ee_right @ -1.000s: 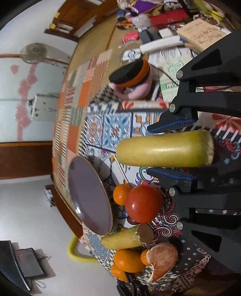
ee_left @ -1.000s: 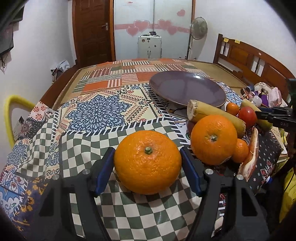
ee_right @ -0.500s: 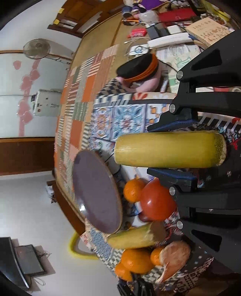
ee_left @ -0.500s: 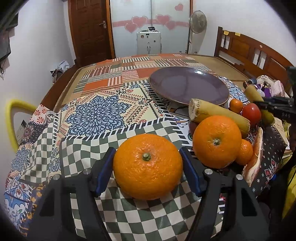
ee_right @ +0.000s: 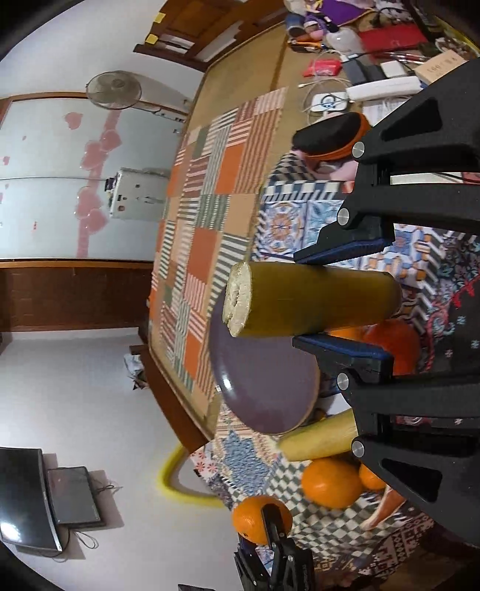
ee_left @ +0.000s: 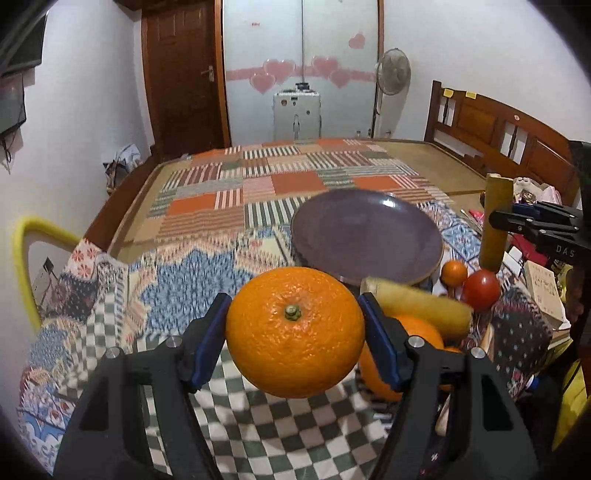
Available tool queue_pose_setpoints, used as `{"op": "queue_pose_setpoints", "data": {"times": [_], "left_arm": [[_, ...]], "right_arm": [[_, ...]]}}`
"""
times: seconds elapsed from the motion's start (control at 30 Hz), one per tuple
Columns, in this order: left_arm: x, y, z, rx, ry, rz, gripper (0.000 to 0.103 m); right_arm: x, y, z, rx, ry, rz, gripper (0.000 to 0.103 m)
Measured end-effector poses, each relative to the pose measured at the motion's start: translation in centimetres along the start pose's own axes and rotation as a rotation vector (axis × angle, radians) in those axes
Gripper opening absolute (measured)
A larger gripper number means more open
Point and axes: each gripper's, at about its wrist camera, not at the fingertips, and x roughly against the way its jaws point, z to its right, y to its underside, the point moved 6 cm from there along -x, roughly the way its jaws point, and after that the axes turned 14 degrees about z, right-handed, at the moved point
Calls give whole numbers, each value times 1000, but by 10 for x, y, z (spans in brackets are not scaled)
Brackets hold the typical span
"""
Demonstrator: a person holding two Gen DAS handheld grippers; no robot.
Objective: Organize fruits
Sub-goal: 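Carry the orange and yellow cylinder onto the purple plate with both grippers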
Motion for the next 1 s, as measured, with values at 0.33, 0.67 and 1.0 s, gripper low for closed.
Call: {"op": "queue_pose_setpoints", "data": {"times": [0.33,0.67,1.0], "left_arm": [[-26,-35,6,9,14,35,69],[-67,-46,12,13,20,-2,69],[-109,-52,25,4,48,-50,69]], "right_arm": [[-14,-20,-6,-4,-21,51,34],[-50,-14,-6,-43,-56,13,34],[-83,-19,-7,-30,-43,-33,34]]}}
